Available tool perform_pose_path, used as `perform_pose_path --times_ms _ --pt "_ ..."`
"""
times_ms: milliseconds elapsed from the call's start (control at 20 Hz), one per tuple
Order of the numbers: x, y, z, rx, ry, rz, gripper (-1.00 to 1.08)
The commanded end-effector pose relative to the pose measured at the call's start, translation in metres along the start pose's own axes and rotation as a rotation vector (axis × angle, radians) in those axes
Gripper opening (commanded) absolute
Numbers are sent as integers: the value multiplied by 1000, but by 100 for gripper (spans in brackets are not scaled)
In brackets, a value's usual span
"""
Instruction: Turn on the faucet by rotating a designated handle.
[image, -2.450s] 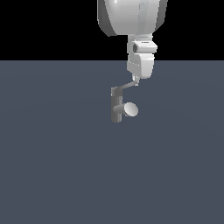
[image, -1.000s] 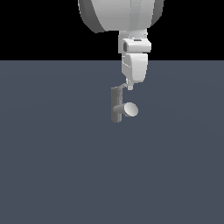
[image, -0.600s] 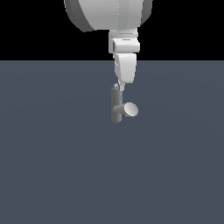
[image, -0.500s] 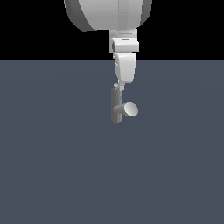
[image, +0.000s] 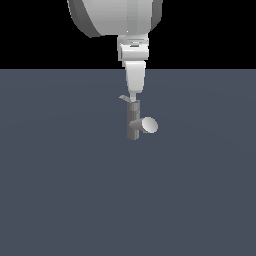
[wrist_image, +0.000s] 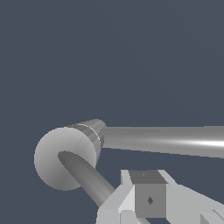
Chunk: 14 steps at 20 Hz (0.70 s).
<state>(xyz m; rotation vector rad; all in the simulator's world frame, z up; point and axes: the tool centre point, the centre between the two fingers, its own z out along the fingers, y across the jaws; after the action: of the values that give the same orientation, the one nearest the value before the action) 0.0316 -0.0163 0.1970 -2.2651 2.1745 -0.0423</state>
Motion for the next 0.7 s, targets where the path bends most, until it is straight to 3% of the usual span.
perform_pose_path --times_ms 0,250,300,650 --pt "-49 -6 10 -10 -16 -61 -100" --pt "-68 -13 14 -17 -18 -71 -100" --pt "-13 -15 -1 2 3 6 -100" --pt "-30 -34 3 -4 -3 -14 -100"
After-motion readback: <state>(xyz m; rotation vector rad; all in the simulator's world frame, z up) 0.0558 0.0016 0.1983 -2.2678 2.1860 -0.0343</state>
